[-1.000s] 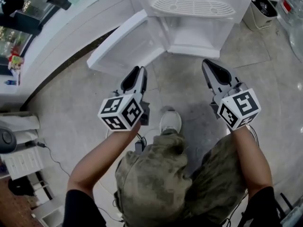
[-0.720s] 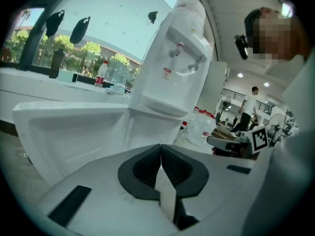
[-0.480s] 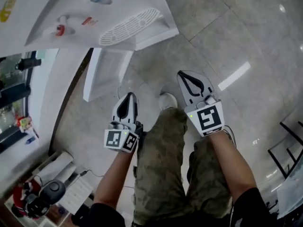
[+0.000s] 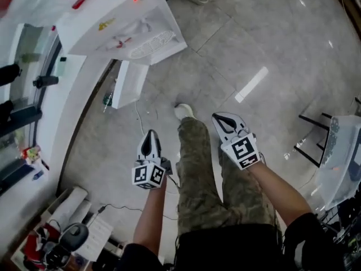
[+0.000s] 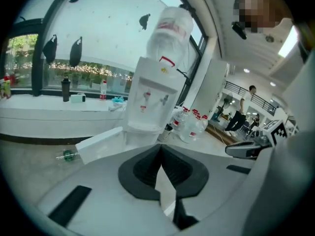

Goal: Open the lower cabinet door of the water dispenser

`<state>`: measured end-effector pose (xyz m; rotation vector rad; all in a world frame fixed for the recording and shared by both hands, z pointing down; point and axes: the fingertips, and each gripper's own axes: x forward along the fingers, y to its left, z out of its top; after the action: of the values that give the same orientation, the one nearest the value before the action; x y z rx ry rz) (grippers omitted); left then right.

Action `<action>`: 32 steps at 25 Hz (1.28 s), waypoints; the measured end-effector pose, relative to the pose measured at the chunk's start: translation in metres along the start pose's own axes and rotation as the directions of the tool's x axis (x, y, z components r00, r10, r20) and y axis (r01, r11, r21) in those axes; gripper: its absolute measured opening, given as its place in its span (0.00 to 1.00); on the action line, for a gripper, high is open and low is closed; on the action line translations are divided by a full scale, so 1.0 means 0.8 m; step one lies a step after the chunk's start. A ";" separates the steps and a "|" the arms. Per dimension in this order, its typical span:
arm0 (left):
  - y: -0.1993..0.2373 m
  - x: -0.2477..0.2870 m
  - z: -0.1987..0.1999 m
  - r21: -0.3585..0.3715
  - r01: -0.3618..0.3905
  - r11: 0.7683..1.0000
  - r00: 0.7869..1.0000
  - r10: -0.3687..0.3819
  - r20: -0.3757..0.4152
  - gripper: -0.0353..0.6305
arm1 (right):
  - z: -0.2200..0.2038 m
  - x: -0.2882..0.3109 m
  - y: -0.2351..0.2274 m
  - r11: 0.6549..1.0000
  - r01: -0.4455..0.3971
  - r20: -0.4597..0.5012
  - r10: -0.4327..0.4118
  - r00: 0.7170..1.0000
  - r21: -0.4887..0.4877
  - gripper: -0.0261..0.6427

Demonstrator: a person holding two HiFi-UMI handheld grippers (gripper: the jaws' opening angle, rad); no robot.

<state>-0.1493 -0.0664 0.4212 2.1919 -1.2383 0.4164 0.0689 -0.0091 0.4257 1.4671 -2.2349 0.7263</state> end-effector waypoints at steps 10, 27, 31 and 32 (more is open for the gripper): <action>-0.135 -0.227 0.159 0.012 0.025 1.000 0.995 -0.026 0.095 0.06 | 0.187 -0.206 0.108 0.999 -0.013 0.102 0.017 0.995 -0.037 0.04; -0.082 -0.389 0.351 0.098 0.103 0.990 0.953 -0.127 0.275 0.06 | 0.436 -0.269 0.279 0.989 0.125 0.353 -0.090 0.931 -0.079 0.04; -0.074 -0.395 0.395 0.172 0.111 0.979 0.933 -0.163 0.321 0.06 | 0.445 -0.272 0.284 0.980 0.172 0.358 -0.128 0.925 -0.096 0.04; -0.073 -0.393 0.403 0.180 0.118 0.976 0.930 -0.173 0.326 0.06 | 0.446 -0.273 0.282 0.978 0.184 0.359 -0.139 0.923 -0.095 0.04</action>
<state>-0.2676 -0.0322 -0.0157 2.5524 -1.2381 0.0754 -0.0626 0.0096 -0.0307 1.8065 -2.3200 0.2782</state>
